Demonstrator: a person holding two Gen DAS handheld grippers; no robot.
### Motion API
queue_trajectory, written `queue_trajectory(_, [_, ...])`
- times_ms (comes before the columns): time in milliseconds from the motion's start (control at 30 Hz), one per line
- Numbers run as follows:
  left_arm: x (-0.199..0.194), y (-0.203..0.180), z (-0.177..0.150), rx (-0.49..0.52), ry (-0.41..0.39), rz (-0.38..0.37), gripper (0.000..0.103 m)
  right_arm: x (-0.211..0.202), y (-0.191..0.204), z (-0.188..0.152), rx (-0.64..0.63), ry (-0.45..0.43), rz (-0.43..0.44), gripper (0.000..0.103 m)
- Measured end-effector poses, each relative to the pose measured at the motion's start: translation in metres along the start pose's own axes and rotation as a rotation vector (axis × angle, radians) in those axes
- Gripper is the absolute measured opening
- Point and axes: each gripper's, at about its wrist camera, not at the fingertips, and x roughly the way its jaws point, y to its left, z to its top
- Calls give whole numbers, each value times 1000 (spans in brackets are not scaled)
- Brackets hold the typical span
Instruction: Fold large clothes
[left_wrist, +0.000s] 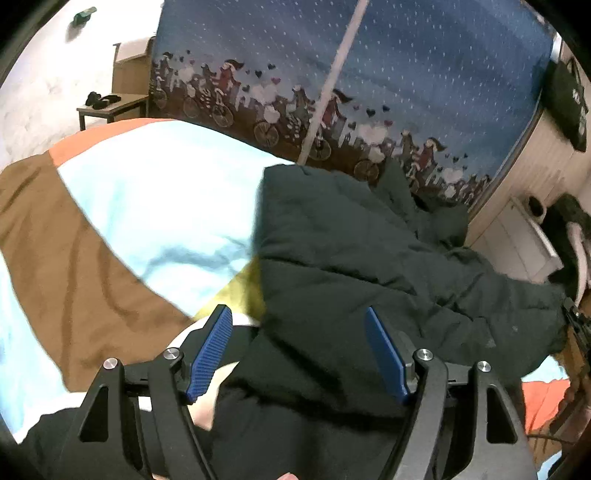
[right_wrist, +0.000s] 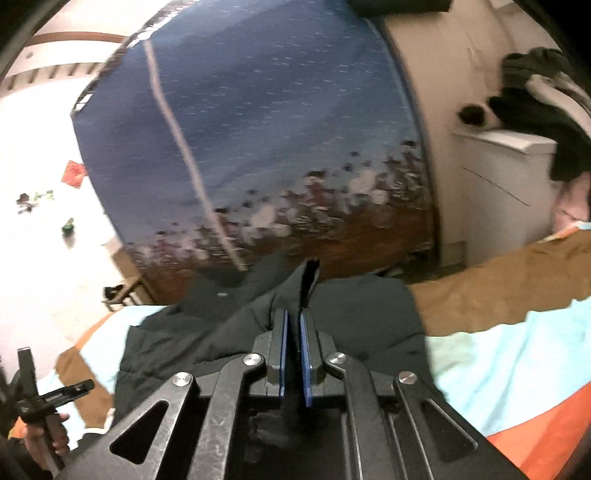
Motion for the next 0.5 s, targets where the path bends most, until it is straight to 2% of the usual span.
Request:
queue_trajectory(233, [55,-13,-11,122,55,94,68,29,-32,-21,8,88,-124,7])
queue_trajectory(433, [74,-12,-26,155,56,110,70,33,7,-46,-199,120,-56,7])
queue_trajectory(500, [81,-10,-30,151,67,129,77,40,19,-54,-244,150,-29,7])
